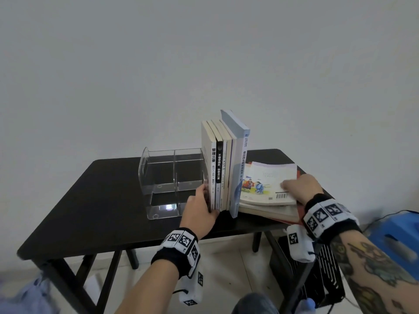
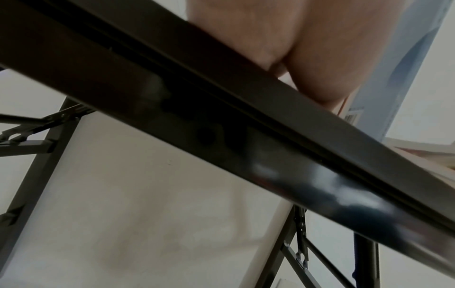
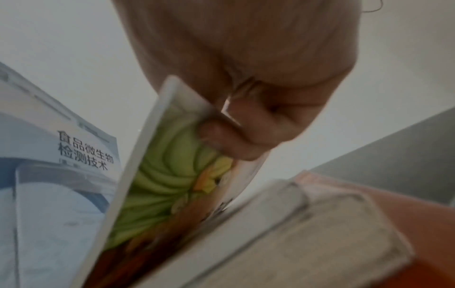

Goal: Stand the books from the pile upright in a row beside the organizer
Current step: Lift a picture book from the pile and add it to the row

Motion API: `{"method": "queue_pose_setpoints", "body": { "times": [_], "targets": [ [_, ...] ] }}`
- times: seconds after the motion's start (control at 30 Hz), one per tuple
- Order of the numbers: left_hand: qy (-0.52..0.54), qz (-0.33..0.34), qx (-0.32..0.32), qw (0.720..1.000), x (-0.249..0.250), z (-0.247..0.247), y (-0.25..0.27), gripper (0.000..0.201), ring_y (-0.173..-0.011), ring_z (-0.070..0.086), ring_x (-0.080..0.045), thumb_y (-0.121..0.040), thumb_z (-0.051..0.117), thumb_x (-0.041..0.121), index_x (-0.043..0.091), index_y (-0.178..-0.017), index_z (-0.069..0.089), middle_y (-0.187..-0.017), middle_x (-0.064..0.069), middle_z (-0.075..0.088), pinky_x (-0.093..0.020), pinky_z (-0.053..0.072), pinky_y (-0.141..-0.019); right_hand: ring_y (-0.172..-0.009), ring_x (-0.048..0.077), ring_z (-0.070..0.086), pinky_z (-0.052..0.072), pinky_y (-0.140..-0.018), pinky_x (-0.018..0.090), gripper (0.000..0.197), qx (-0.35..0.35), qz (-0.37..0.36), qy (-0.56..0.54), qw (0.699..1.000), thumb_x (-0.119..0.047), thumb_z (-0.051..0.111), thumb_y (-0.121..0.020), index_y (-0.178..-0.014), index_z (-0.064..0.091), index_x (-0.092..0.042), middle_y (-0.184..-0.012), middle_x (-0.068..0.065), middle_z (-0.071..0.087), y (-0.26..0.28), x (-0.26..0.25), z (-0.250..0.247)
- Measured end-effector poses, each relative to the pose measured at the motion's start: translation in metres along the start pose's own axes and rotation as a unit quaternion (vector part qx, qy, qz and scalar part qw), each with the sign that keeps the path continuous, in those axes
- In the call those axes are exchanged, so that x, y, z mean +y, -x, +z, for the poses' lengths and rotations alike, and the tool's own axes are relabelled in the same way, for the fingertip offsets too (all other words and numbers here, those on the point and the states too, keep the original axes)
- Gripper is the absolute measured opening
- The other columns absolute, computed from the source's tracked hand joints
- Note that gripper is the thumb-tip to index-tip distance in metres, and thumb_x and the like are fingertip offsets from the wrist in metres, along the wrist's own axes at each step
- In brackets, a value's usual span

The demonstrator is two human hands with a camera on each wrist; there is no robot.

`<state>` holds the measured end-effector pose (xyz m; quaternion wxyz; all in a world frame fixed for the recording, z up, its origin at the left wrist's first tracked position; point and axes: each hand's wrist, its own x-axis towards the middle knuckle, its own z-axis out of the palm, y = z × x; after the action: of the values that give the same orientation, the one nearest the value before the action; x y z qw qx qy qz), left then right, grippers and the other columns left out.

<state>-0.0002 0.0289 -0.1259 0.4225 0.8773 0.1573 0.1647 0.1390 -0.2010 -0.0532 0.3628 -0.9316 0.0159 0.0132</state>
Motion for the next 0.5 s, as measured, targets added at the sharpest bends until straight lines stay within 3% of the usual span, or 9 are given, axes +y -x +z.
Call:
{"method": "queue_pose_setpoints", "body": {
  "times": [0.07, 0.13, 0.17, 0.23, 0.3, 0.37, 0.43, 0.5],
  "targets": [
    [-0.007, -0.003, 0.000, 1.000, 0.000, 0.000, 0.000, 0.079, -0.131, 0.046, -0.019, -0.086, 0.074, 0.018, 0.026, -0.150, 0.029, -0.137, -0.005, 0.051, -0.027, 0.037, -0.103, -0.087, 0.037, 0.060, 0.038, -0.068, 0.031, 0.025, 0.053, -0.020, -0.075, 0.996, -0.019, 0.051, -0.089, -0.075, 0.057, 0.001, -0.086, 0.019, 0.063, 0.006, -0.006, -0.004],
    [-0.011, -0.008, 0.000, 1.000, 0.001, -0.001, 0.001, 0.079, -0.130, 0.047, -0.020, -0.086, 0.074, 0.018, 0.026, -0.150, 0.029, -0.137, -0.007, 0.050, -0.030, 0.038, -0.106, -0.088, 0.034, 0.058, 0.037, -0.071, 0.030, 0.025, 0.135, -0.047, -0.166, 0.976, -0.019, 0.047, -0.091, -0.097, 0.056, 0.003, -0.088, 0.014, 0.057, 0.019, -0.018, -0.006],
    [-0.014, -0.010, 0.002, 1.000, 0.001, -0.001, 0.001, 0.079, -0.130, 0.047, -0.021, -0.086, 0.074, 0.018, 0.027, -0.150, 0.029, -0.137, -0.007, 0.050, -0.031, 0.039, -0.106, -0.087, 0.031, 0.056, 0.038, -0.073, 0.031, 0.026, 0.177, -0.064, -0.220, 0.957, -0.021, 0.046, -0.093, -0.109, 0.051, -0.002, -0.089, 0.010, 0.056, 0.027, -0.025, -0.008],
    [-0.022, -0.007, 0.006, 1.000, 0.000, 0.001, 0.001, 0.077, -0.130, 0.047, -0.020, -0.086, 0.074, 0.018, 0.027, -0.149, 0.030, -0.135, -0.006, 0.051, -0.031, 0.040, -0.105, -0.079, 0.030, 0.059, 0.046, -0.072, 0.036, 0.027, 0.235, -0.128, -0.319, 0.909, -0.029, 0.047, -0.092, -0.114, 0.041, -0.015, -0.080, 0.000, 0.060, 0.047, -0.041, -0.014],
    [-0.025, -0.003, 0.008, 1.000, -0.001, 0.002, 0.000, 0.077, -0.127, 0.049, -0.020, -0.086, 0.074, 0.018, 0.029, -0.148, 0.030, -0.132, -0.006, 0.052, -0.031, 0.041, -0.103, -0.070, 0.029, 0.065, 0.055, -0.069, 0.042, 0.025, 0.234, -0.183, -0.378, 0.877, -0.033, 0.055, -0.086, -0.105, 0.042, -0.022, -0.070, -0.005, 0.065, 0.065, -0.055, -0.020],
    [-0.028, -0.004, 0.007, 1.000, -0.003, 0.003, -0.001, 0.076, -0.124, 0.052, -0.021, -0.085, 0.074, 0.018, 0.029, -0.148, 0.031, -0.130, -0.006, 0.052, -0.030, 0.043, -0.101, -0.068, 0.023, 0.070, 0.059, -0.072, 0.046, 0.014, 0.182, -0.192, -0.419, 0.869, -0.024, 0.062, -0.080, -0.092, 0.057, -0.019, -0.073, -0.004, 0.072, 0.078, -0.068, -0.027],
    [-0.026, -0.003, 0.005, 1.000, -0.003, 0.003, -0.002, 0.076, -0.122, 0.054, -0.020, -0.085, 0.073, 0.018, 0.028, -0.147, 0.031, -0.128, -0.005, 0.052, -0.028, 0.043, -0.098, -0.071, 0.021, 0.073, 0.060, -0.076, 0.046, 0.008, 0.122, -0.197, -0.494, 0.838, -0.011, 0.063, -0.083, -0.086, 0.065, -0.017, -0.080, -0.002, 0.075, 0.091, -0.082, -0.031],
    [-0.030, -0.001, 0.006, 1.000, -0.005, 0.004, -0.003, 0.076, -0.119, 0.055, -0.020, -0.085, 0.074, 0.019, 0.027, -0.147, 0.031, -0.127, -0.005, 0.053, -0.026, 0.044, -0.096, -0.071, 0.017, 0.073, 0.059, -0.081, 0.046, 0.011, 0.121, -0.223, -0.539, 0.803, -0.005, 0.060, -0.088, -0.089, 0.063, -0.015, -0.077, -0.007, 0.075, 0.107, -0.095, -0.033]
  ]
}}
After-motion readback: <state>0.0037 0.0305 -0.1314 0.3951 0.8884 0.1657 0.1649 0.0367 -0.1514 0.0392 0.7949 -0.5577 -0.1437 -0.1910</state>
